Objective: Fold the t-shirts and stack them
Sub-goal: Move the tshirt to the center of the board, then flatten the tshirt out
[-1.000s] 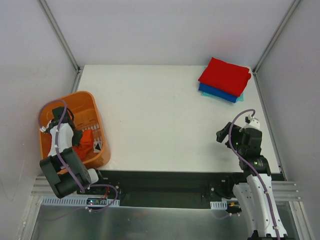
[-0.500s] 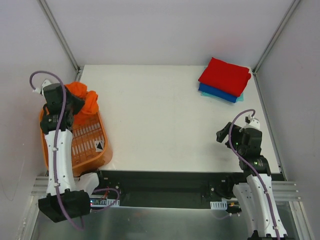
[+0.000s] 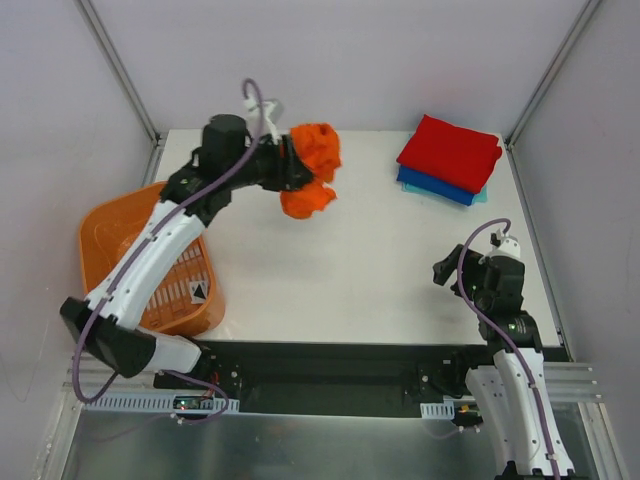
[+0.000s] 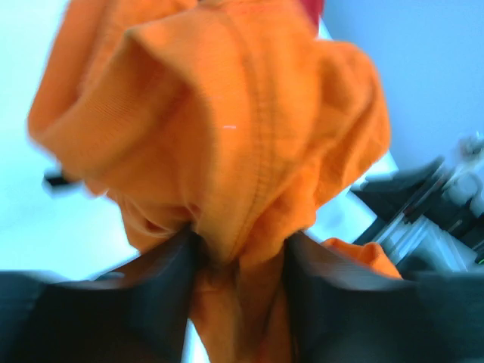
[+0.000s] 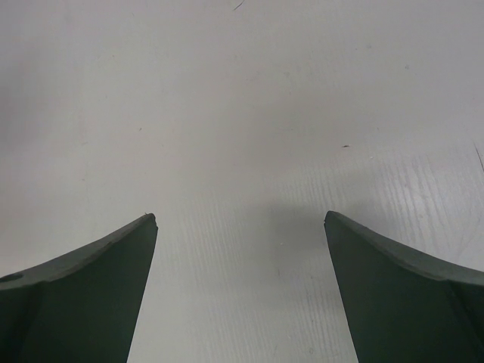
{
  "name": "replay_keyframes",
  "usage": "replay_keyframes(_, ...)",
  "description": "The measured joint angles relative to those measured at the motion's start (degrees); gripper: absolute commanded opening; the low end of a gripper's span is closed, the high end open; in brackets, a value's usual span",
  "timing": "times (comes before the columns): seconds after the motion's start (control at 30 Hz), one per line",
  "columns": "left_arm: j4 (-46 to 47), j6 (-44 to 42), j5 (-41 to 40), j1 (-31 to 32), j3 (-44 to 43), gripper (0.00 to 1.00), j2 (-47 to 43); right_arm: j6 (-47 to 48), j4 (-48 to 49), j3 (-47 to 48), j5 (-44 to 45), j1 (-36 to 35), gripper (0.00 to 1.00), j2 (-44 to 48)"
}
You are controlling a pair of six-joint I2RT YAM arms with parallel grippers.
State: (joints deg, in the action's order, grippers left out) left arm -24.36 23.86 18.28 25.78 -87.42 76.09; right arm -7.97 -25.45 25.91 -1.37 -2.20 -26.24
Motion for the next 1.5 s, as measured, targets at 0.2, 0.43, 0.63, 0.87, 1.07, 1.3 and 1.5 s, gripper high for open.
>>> replay_keyframes(0.2, -0.50, -4.35, -1.86, 9.53, 7.91, 0.99, 7.17, 0.35, -1.01, 1.49, 0.11, 0.00, 0.97, -0.90)
replay_keyframes(0.43, -1.20, -3.08, -11.56, 9.01, 15.91, 0.99, 2.45, 0.04, -1.03, 2.16, 0.37, 0.00, 0.97, -4.24)
replay_keyframes(0.63, 1.11, 1.66, -12.09, 9.01, 23.52, 0.99, 1.57, -0.15, -0.83, 4.26, -3.08, -0.09, 0.97, -12.09)
replay_keyframes(0.87, 6.58, 6.73, -7.43, 9.07, 25.81, 0.96, 10.88, -3.69, 0.44, 11.89, -4.46, -0.83, 0.93, -30.67)
replay_keyframes(1.07, 9.99, 7.28, -4.76, 9.07, 9.25, 0.83, 25.68, -6.60, 2.29, 26.51, -4.76, -1.66, 0.83, -50.90)
replay_keyframes(1.3, 12.85, 6.43, -0.33, 9.05, -2.23, 0.61, 39.91, -9.05, 5.99, 38.01, -6.95, -3.87, 0.55, -69.83)
replay_keyframes(1.5, 11.41, 6.14, 2.75, 9.14, -2.23, 0.44, 43.89, -9.60, 6.69, 41.99, -8.11, -6.73, 0.37, -76.85)
